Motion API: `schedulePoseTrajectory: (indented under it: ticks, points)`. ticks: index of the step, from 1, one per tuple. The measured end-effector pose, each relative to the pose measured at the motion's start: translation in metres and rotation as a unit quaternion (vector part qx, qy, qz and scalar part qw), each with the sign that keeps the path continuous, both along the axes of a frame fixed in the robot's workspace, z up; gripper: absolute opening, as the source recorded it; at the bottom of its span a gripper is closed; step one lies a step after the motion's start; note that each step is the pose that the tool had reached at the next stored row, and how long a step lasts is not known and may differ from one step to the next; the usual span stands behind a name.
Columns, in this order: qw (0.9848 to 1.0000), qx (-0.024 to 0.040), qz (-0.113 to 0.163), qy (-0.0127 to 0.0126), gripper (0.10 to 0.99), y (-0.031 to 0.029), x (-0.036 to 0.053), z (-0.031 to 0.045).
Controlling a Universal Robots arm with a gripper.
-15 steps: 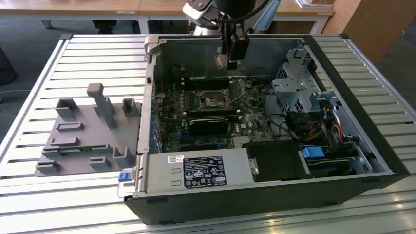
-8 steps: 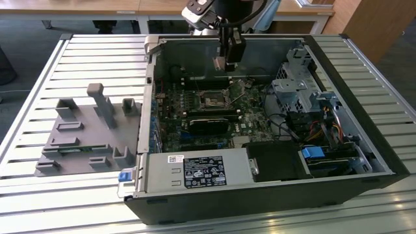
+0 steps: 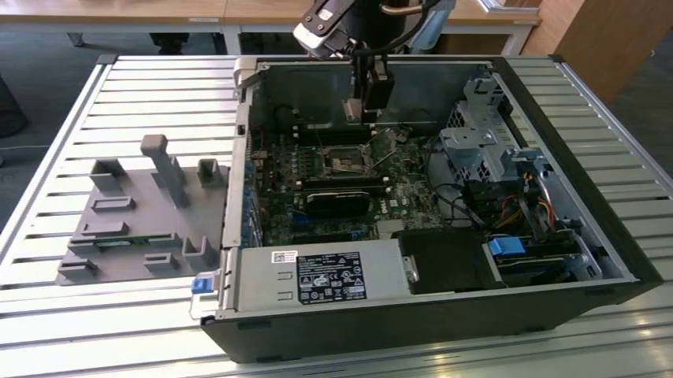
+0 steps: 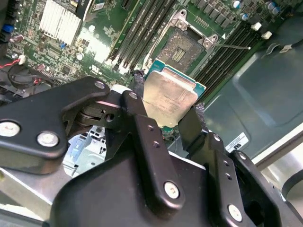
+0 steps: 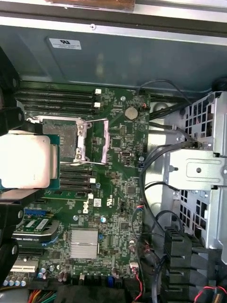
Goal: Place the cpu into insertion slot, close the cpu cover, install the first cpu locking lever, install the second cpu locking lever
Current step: 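Place the cpu into insertion slot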
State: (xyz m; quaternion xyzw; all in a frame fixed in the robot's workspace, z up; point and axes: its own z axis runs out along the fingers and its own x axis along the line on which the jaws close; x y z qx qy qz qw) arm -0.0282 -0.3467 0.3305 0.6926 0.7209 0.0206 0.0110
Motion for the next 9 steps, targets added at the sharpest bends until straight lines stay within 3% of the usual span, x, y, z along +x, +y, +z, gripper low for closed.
schedulePoseTrajectory:
  ticks: [9]
  points:
    - [1.0, -0.001, 0.0, 0.0001, 0.537, -0.0001, 0.0, -0.0056]
